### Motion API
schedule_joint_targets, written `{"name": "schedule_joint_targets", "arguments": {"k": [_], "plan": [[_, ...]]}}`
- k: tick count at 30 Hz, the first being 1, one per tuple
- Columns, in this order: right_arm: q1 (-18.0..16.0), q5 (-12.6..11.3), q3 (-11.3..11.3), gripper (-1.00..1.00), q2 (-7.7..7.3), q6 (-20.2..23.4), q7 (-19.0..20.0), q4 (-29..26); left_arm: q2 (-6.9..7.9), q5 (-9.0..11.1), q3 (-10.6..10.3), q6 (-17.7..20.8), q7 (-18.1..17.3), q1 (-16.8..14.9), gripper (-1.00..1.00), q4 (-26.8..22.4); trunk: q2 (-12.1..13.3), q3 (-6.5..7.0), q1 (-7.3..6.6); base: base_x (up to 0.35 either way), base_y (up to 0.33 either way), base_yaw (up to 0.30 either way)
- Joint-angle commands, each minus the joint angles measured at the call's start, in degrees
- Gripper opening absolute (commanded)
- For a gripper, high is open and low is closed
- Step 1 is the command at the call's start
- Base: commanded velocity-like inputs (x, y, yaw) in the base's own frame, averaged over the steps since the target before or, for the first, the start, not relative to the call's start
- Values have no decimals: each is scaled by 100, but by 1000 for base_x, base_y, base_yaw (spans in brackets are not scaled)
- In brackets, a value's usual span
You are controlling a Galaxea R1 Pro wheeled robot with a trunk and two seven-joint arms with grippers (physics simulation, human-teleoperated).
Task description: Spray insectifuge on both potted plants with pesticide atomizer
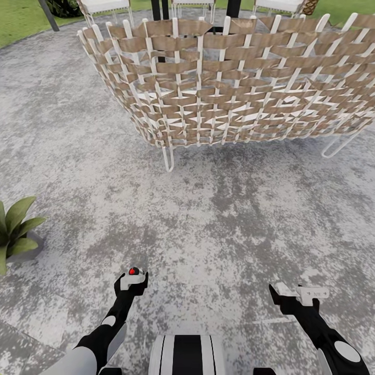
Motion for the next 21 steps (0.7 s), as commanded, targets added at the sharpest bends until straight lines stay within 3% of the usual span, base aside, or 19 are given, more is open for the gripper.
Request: {"name": "schedule_joint_targets", "arguments": {"k": [1,21], "plan": [[-2,0,-10,100,1,33,33,-8,0,38,-14,-18,-3,-3,100,5,-1,-3,-1,19,13,0],[-2,0,-10,100,1,26,33,-8,0,38,-9,-18,-3,-3,100,5,-1,29,-1,2,1,-8]]}}
